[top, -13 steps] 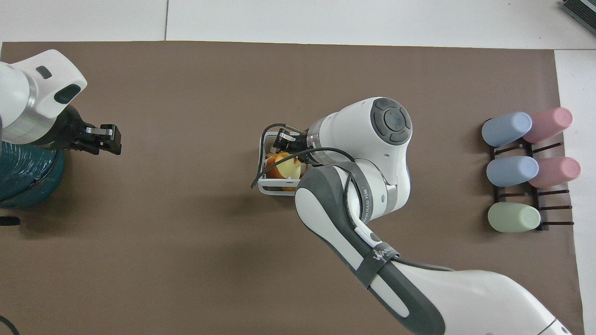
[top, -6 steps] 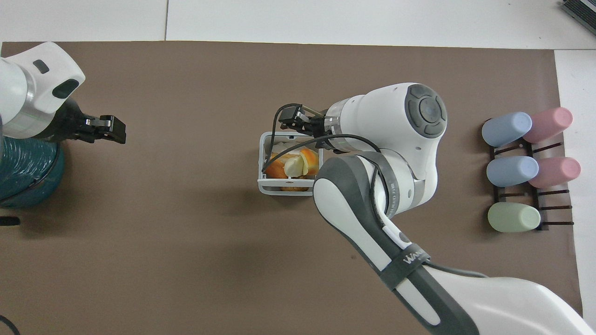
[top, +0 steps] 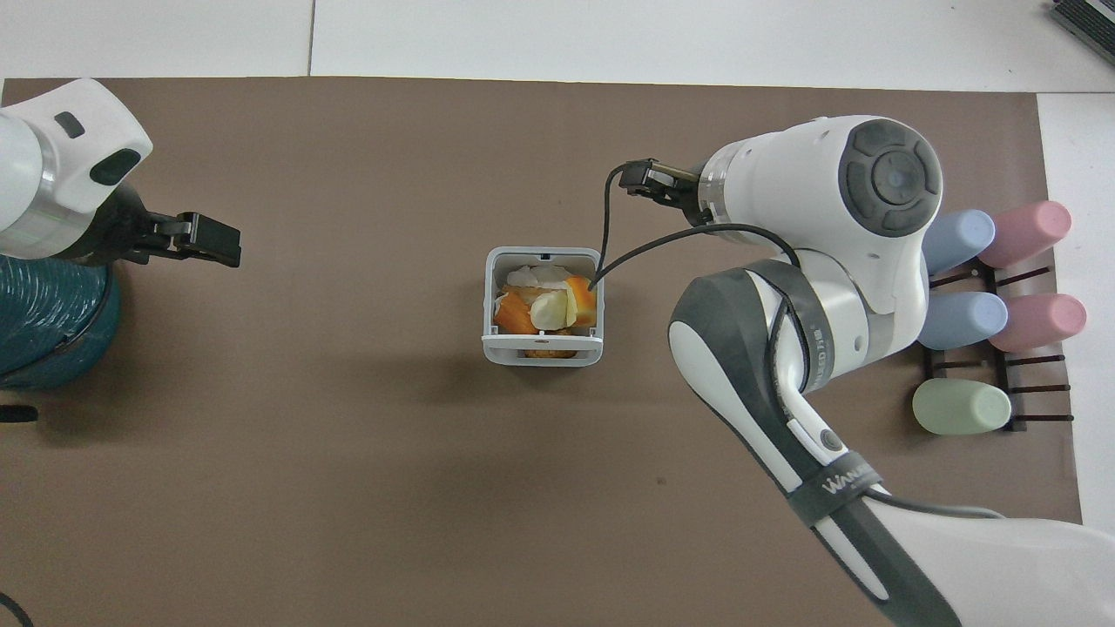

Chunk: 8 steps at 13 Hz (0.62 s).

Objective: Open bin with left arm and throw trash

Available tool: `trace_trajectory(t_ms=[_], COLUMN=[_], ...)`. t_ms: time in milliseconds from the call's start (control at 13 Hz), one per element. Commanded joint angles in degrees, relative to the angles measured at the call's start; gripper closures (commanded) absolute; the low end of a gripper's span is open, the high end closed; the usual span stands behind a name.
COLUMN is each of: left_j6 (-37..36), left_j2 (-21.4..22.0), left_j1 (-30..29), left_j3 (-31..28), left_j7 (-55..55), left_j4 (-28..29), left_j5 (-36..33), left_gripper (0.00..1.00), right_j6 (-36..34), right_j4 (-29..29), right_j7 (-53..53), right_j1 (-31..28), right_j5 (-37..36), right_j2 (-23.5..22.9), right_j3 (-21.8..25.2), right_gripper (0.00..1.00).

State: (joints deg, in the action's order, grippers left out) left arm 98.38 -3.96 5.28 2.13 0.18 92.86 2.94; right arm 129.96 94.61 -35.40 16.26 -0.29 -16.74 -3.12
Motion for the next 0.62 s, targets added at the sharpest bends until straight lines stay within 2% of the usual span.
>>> trace_trajectory(t_ms=[0, 154, 538], left_j6=[0.67, 0.58, -1.35], left_j2=[2.29, 2.29, 3.08], left_j1=[-1.58, -1.58, -1.67], left_j3=[-0.19, -0.19, -0.19], left_j7=[3.07, 2.98, 3.16], left_j4=[2.42, 2.33, 2.42], left_j5=[-0.04, -0.13, -3.65], left_gripper=[0.00, 0.00, 0.00], right_j6=[-4.87, -9.96, -19.90], right_j4=[-0.39, -0.39, -0.31], right_j7=[8.46, 14.37, 19.84], right_j1=[-3.94, -6.76, -12.56], right_j5=[-4.63, -4.63, -4.11], right_j2=[1.79, 4.95, 11.89], right_j3=[-0.66, -0.66, -0.66], right_gripper=[0.00, 0.00, 0.00])
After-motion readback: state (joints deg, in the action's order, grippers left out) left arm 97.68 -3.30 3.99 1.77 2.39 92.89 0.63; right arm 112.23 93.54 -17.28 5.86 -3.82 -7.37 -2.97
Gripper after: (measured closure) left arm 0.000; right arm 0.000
